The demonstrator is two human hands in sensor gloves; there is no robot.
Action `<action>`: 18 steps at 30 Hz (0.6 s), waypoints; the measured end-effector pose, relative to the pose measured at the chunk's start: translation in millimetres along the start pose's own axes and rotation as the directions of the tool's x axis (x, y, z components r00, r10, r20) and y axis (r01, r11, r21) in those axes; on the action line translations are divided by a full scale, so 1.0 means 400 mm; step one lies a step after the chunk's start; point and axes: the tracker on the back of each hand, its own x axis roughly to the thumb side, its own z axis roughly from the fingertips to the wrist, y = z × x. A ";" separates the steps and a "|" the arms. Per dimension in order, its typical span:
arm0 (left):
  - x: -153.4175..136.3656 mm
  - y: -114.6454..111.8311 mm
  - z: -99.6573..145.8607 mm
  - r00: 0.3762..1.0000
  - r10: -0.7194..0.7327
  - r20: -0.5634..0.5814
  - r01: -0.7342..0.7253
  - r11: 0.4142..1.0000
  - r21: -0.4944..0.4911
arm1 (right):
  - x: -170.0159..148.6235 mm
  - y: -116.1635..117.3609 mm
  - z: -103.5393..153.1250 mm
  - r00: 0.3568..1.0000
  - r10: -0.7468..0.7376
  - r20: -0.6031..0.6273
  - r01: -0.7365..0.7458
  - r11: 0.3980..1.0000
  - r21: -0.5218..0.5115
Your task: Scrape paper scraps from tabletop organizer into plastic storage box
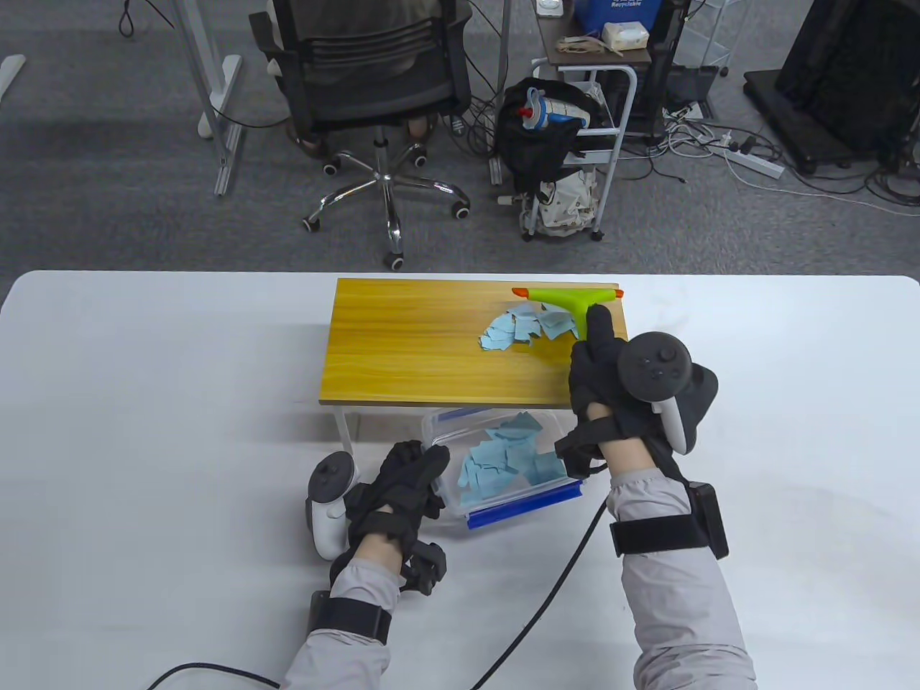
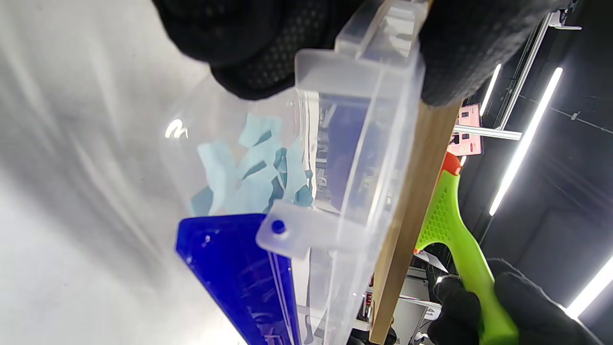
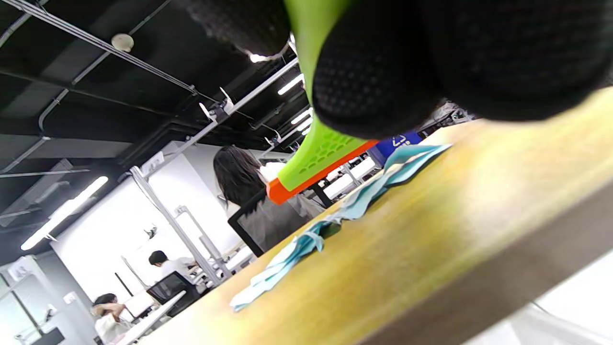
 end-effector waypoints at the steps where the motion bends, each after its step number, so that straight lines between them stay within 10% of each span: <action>1: 0.000 0.001 0.000 1.000 -0.001 0.000 0.001 1.000 -0.002 | 0.005 0.006 -0.006 1.000 0.009 -0.008 -0.009 1.000 0.004; 18: 0.001 0.004 0.000 1.000 0.009 0.002 -0.009 1.000 -0.011 | 0.077 0.034 0.014 0.986 0.120 0.115 -0.139 0.974 0.177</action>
